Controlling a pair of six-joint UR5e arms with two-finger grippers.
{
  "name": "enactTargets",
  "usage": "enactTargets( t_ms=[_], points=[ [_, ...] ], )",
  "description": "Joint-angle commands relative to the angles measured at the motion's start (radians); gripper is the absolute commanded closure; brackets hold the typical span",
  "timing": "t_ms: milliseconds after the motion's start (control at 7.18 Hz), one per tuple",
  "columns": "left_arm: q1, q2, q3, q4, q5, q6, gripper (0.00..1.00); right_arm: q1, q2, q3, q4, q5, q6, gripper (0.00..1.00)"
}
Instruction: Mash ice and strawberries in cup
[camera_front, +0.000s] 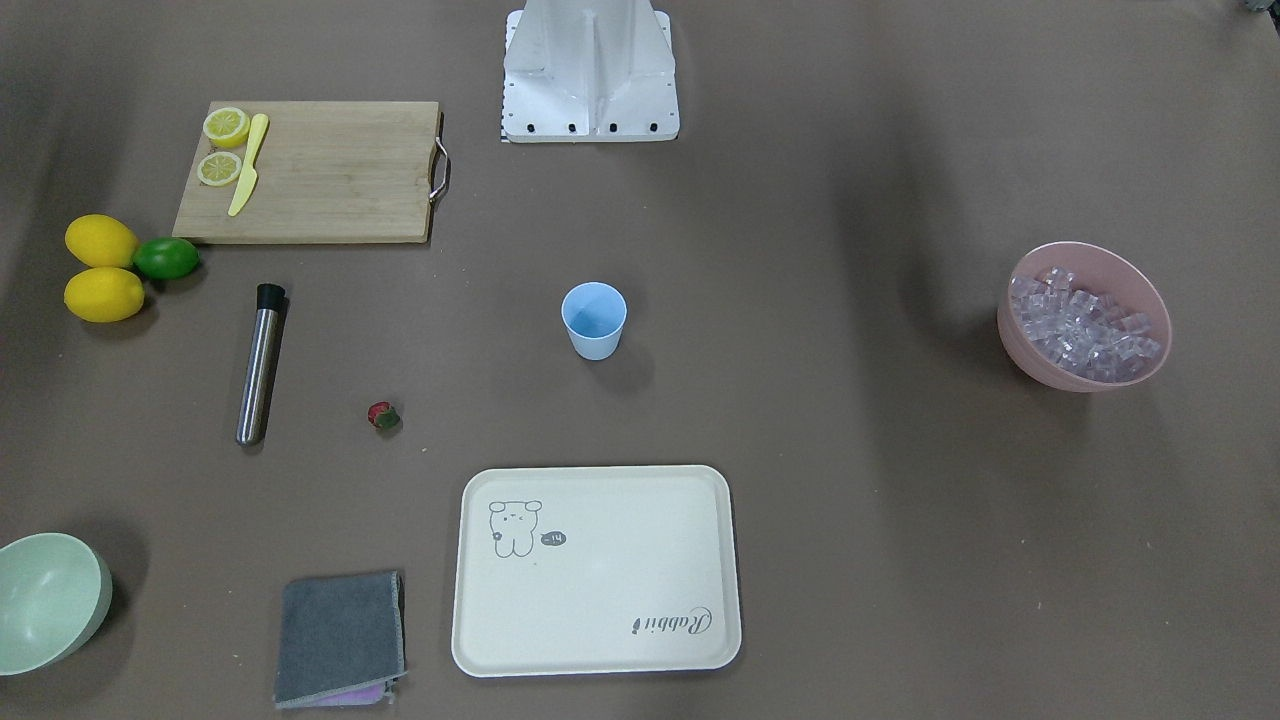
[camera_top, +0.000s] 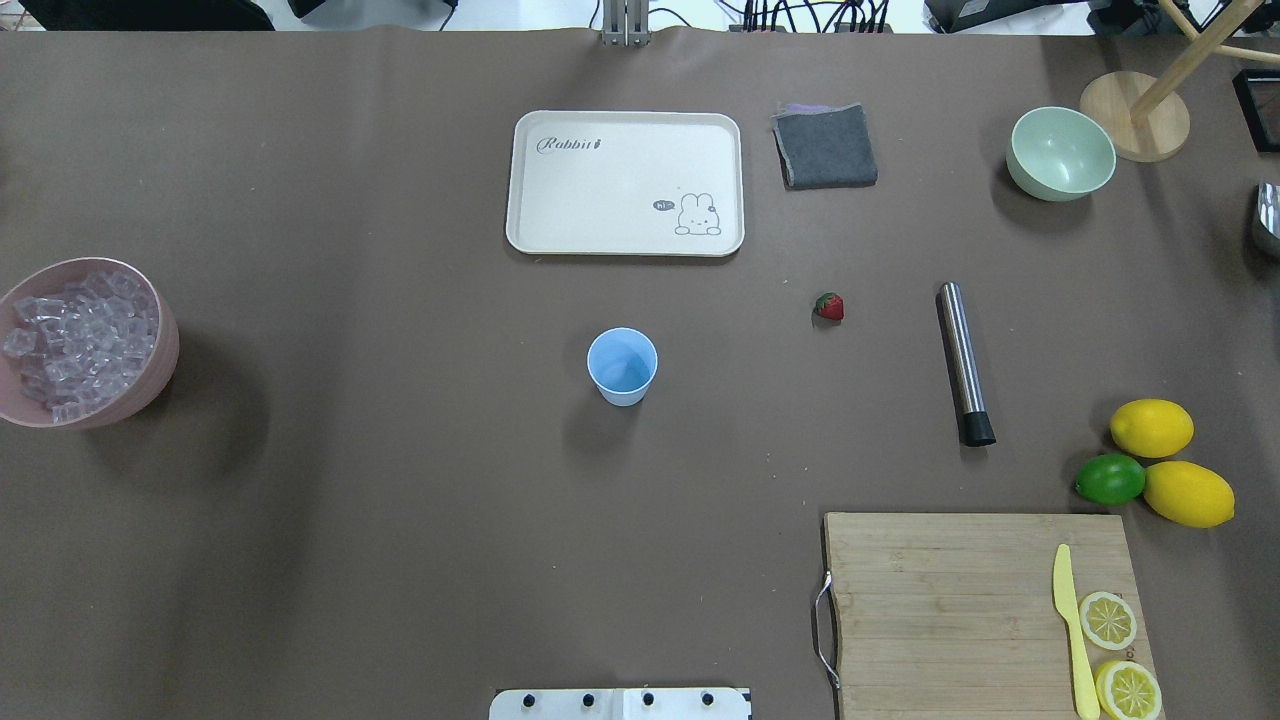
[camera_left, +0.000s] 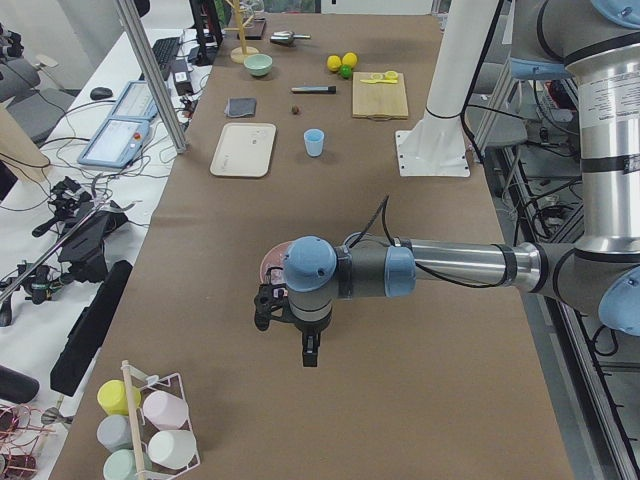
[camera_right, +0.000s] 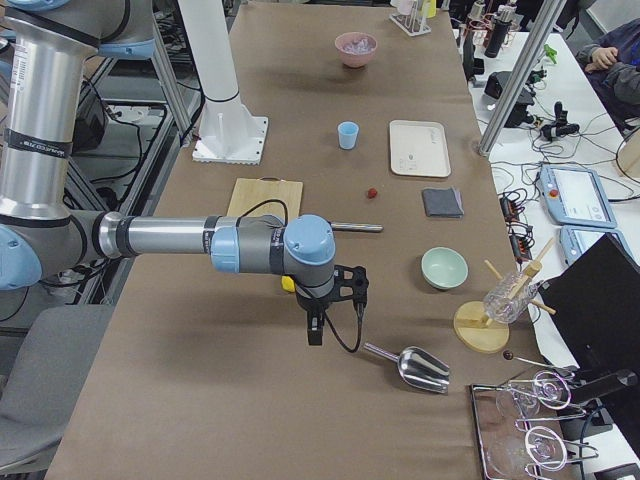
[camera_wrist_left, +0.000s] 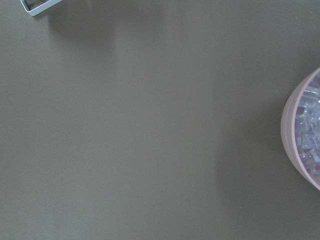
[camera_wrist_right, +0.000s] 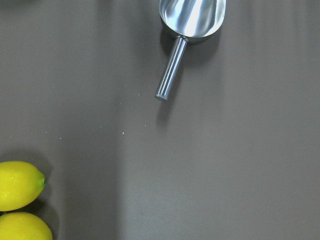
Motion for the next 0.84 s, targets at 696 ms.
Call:
enactTargets(
  t_ms=[696],
  points=[
    [0.001, -0.037, -0.005, -0.003, 0.000, 0.000, 0.01, 0.002, 0.033, 0.014, 0.054, 0.000, 0.014, 0.00]
  ],
)
